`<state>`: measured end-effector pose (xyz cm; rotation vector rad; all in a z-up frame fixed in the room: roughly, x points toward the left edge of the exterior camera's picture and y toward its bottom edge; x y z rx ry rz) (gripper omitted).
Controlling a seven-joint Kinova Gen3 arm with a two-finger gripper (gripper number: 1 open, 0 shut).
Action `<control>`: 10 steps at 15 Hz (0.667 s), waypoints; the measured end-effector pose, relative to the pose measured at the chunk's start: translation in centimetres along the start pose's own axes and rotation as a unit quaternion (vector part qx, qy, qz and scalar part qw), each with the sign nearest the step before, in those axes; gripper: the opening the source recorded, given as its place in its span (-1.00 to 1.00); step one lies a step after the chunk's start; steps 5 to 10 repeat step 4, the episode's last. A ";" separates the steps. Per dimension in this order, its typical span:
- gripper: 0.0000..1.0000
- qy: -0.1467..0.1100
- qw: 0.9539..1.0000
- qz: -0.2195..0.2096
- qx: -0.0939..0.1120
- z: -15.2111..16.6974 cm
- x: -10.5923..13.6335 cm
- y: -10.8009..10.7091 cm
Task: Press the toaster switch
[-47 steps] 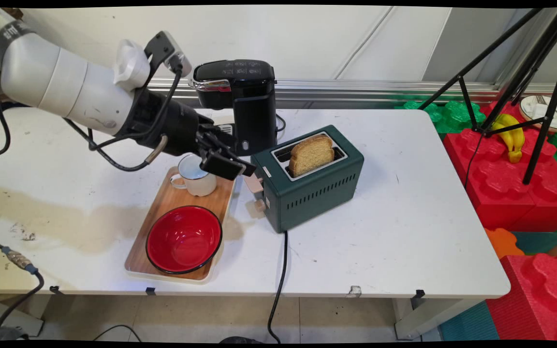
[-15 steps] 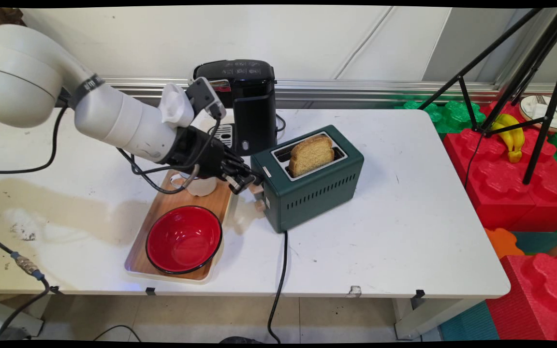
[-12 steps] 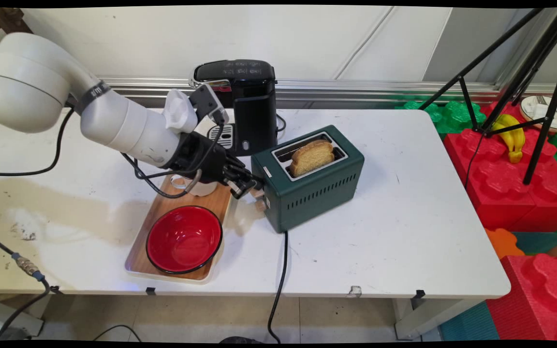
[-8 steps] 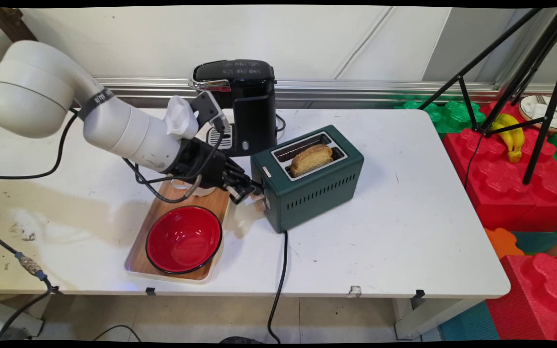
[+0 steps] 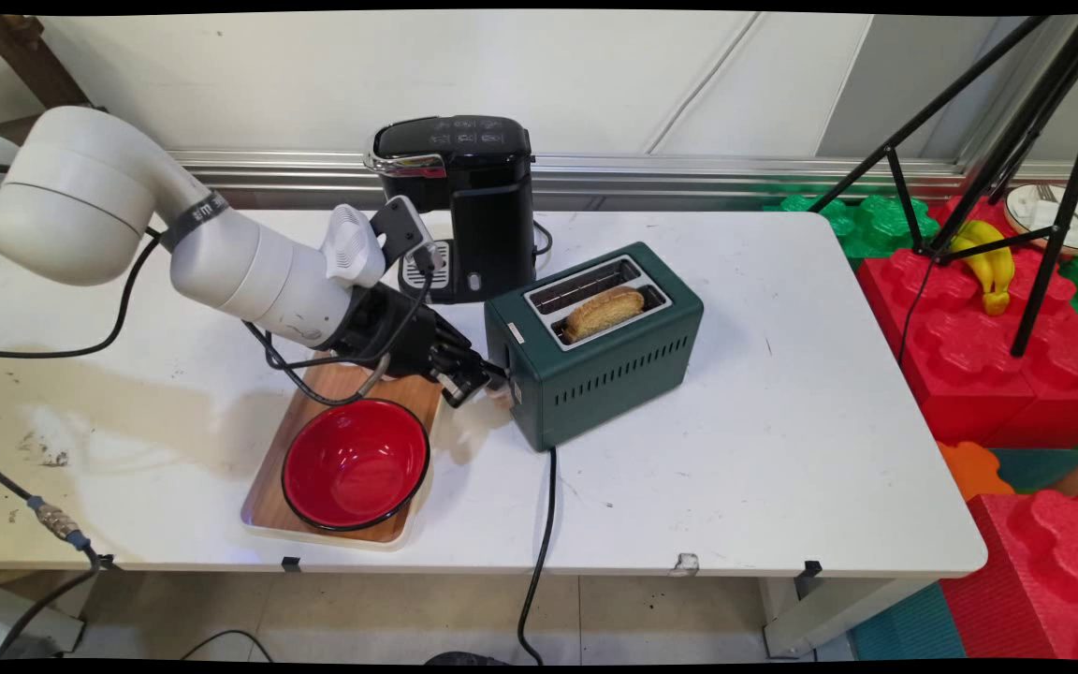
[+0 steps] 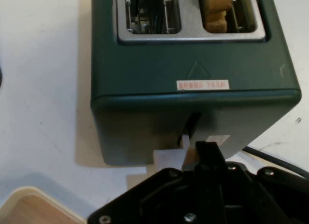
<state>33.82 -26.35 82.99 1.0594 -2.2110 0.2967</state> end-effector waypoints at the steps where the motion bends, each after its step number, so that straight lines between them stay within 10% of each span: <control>1: -1.00 0.000 1.000 0.001 0.000 0.1 -0.1 0.0; 10: -1.00 0.003 1.000 0.004 0.001 0.1 -0.2 -0.1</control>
